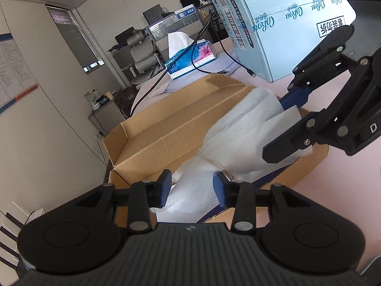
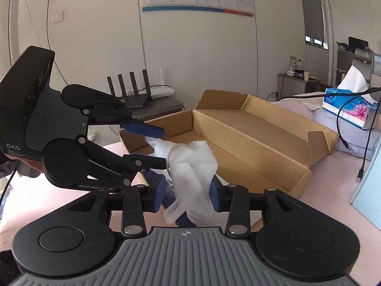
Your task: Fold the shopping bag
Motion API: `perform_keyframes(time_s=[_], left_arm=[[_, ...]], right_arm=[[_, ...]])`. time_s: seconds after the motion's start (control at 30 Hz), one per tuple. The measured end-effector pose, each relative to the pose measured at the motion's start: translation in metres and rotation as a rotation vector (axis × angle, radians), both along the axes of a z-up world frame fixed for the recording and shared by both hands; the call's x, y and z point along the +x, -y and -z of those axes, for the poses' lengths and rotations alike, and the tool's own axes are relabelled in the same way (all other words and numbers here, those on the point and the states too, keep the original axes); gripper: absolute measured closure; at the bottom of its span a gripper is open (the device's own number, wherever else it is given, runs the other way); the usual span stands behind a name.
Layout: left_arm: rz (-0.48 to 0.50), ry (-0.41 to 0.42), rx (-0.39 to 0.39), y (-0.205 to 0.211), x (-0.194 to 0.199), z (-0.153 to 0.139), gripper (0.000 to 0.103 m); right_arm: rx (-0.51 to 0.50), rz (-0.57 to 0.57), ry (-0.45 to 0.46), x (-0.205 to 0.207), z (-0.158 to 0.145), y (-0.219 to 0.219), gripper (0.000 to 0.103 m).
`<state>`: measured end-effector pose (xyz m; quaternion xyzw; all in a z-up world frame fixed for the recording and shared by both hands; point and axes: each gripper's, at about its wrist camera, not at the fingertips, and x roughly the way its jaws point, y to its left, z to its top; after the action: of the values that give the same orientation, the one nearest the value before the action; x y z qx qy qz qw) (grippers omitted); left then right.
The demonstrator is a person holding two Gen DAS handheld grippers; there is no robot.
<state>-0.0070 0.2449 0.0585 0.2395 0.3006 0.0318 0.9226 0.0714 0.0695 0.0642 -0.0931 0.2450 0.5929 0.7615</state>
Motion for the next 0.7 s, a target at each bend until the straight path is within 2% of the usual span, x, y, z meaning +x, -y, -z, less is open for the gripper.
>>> perform_keyframes(time_s=[0.1, 0.33, 0.43, 0.5, 0.6, 0.63, 0.7], left_arm=[[-0.006, -0.014, 0.004, 0.000, -0.001, 0.005, 0.058], [-0.030, 0.007, 0.004, 0.004, -0.011, 0.005, 0.056], [-0.050, 0.026, 0.020, 0.007, -0.018, 0.002, 0.046], [-0.056, 0.042, 0.040, 0.011, -0.022, 0.000, 0.035], [-0.072, 0.064, 0.103, 0.021, -0.031, -0.002, 0.024], [-0.071, 0.068, 0.112, 0.024, -0.034, -0.003, 0.024], [-0.080, 0.082, 0.124, 0.030, -0.040, -0.004, 0.022]], right_arm=[[-0.013, 0.016, 0.000, 0.002, 0.004, -0.001, 0.064], [-0.017, 0.053, 0.014, 0.002, 0.003, 0.002, 0.050], [-0.016, 0.070, 0.032, 0.000, 0.001, 0.004, 0.041], [-0.012, 0.098, 0.046, -0.002, 0.001, 0.006, 0.030], [0.012, 0.131, 0.028, -0.004, 0.000, 0.013, 0.029], [0.026, 0.142, 0.021, -0.005, -0.001, 0.017, 0.028], [0.068, 0.172, 0.008, -0.010, -0.004, 0.025, 0.018]])
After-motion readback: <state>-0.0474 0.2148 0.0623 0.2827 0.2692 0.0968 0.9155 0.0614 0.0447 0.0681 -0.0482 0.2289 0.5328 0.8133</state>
